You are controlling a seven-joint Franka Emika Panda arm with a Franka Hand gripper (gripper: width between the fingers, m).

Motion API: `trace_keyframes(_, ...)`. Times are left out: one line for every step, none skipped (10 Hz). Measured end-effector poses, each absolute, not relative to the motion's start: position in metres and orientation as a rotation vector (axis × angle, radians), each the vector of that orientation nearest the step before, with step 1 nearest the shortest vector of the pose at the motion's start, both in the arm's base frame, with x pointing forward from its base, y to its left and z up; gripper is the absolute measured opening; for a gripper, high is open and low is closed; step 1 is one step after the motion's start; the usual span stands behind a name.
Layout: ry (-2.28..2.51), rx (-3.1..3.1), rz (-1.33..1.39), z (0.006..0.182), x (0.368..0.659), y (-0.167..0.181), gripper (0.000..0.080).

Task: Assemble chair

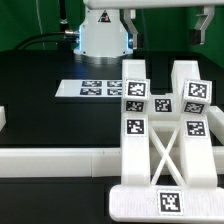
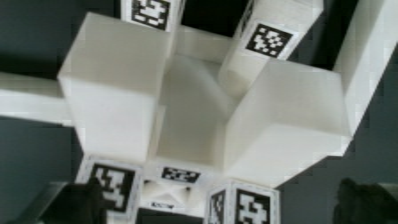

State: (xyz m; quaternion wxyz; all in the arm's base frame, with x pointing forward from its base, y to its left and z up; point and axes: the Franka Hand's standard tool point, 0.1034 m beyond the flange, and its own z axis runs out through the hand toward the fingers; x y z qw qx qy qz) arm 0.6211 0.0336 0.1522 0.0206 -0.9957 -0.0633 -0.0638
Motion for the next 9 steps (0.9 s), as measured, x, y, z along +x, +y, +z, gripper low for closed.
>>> trace_keyframes(-0.195,-3.088,-0.202,0.152,0.622,0.033,0.0648)
trace_keyframes(-0.177,-3.091,-0.127,0.148,0.616,0.034,0.0648)
trace_keyframes(-0.158,-3.09,0.022,0.143,0.611,0.035,0.0648)
trace_keyframes(-0.149,-3.086,0.09,0.142,0.615,0.034,0.0648)
trace_keyframes(-0.125,-3.069,0.242,0.139,0.61,0.035,0.0648)
trace_keyframes(-0.133,-3.058,0.334,0.139,0.61,0.035,0.0648)
trace_keyframes(-0.134,-3.049,0.395,0.139,0.612,0.034,0.0648)
trace_keyframes(-0.127,-3.033,0.494,0.136,0.608,0.033,0.0648)
trace_keyframes(-0.125,-3.037,0.493,0.132,0.612,0.031,0.0648)
